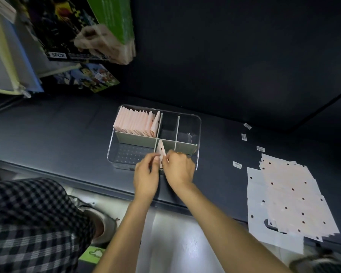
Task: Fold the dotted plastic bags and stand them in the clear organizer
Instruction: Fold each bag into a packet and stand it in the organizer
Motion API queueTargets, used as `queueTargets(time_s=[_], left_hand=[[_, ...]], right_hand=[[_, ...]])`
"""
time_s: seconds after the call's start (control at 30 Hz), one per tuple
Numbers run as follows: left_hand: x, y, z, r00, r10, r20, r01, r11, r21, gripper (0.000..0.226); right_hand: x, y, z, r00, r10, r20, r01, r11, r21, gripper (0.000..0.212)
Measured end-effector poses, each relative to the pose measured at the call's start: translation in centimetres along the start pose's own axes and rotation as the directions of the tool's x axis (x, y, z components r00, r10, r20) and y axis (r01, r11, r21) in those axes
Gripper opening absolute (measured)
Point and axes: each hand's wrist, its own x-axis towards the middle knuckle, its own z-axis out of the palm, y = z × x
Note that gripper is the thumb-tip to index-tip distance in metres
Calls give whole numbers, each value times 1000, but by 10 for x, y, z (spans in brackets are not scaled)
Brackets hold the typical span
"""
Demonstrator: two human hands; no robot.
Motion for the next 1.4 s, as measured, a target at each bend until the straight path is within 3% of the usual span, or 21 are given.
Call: queueTargets(time_s=[0.2,0.33,0.43,0.5,0.63,0.7,0.77,0.83,0.93,1.03,1.13,1.2,1.3,1.4], left_hand=[[-1,-1,-3,1000,8,-11,-7,995,98,26],[1,-6,-6,1000,-14,-2,15,976,217,32],[1,-5,-7,1000,-6,-10,9,959,284,30],[-1,0,-4,999,-16,-32,26,935,355,26],[-13,16,10,996,29,-85,20,850,526,25],[-23,26,19,985,153,-80,-88,844,528,22],[-37,35,33,942,336,-12,-287,822,492,18],[-54,42,53,866,478,145,-494,774,396,17],[-85,44,82,725,498,475,-650,723,234,21],[-111,33,102,607,358,710,-634,756,160,36],[-117,24,112,531,283,799,-640,752,159,50],[-113,24,115,522,241,818,-620,766,170,62],[-101,25,117,555,171,814,-531,826,189,78],[-88,22,114,568,109,816,-499,834,236,67]], right_hand=[[-14,-8,19,996,-55,68,48,994,101,27],[-24,16,7,981,-195,0,191,960,203,26],[-41,70,-13,968,-247,-48,252,942,224,26],[-54,124,-27,971,-238,-25,240,960,147,29],[-89,237,-53,981,-99,169,105,994,-31,56],[-107,279,-61,962,-21,274,58,990,-129,72],[-122,305,-65,945,15,326,28,991,-127,85],[-135,321,-62,938,-18,345,62,991,-116,92],[-149,328,-50,922,-121,369,193,967,-164,96],[-155,319,-46,934,-215,287,283,933,-222,82],[-148,308,-46,936,-322,144,338,935,-104,52],[-142,293,-47,937,-288,200,289,957,24,37],[-132,264,-47,901,-227,371,166,968,191,35],[-123,235,-57,854,-221,470,-16,893,449,26]])
